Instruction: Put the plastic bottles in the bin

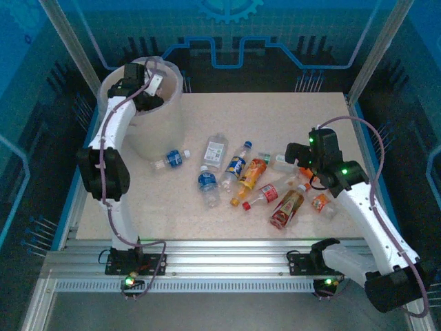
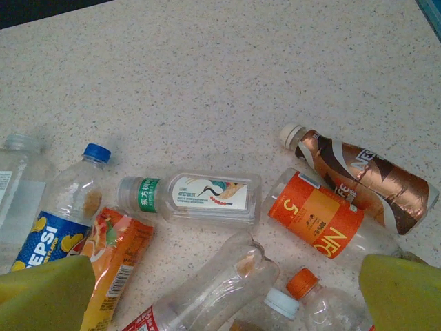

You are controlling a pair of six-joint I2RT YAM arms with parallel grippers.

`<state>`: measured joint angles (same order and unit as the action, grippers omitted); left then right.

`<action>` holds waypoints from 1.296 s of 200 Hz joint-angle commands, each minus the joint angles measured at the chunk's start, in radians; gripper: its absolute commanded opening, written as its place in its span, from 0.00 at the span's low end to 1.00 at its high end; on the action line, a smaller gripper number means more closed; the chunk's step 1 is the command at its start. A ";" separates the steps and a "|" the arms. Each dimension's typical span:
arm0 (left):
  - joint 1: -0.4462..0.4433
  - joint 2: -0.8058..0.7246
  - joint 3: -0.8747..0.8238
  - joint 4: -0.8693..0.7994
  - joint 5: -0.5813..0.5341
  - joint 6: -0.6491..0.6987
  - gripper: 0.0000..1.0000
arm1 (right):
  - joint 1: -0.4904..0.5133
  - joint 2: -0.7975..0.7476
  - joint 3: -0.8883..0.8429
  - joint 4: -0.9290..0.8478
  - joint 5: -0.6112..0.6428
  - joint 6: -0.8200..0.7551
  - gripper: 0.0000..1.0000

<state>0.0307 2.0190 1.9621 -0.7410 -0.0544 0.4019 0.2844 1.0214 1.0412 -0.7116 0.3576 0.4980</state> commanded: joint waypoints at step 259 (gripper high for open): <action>-0.101 0.116 0.034 -0.149 0.264 -0.085 0.45 | -0.008 0.029 -0.012 0.006 -0.001 0.002 1.00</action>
<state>-0.0471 2.1143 1.9633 -0.8852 0.1566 0.3393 0.2844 1.0542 1.0447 -0.7155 0.3546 0.4976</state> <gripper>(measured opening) 0.449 0.996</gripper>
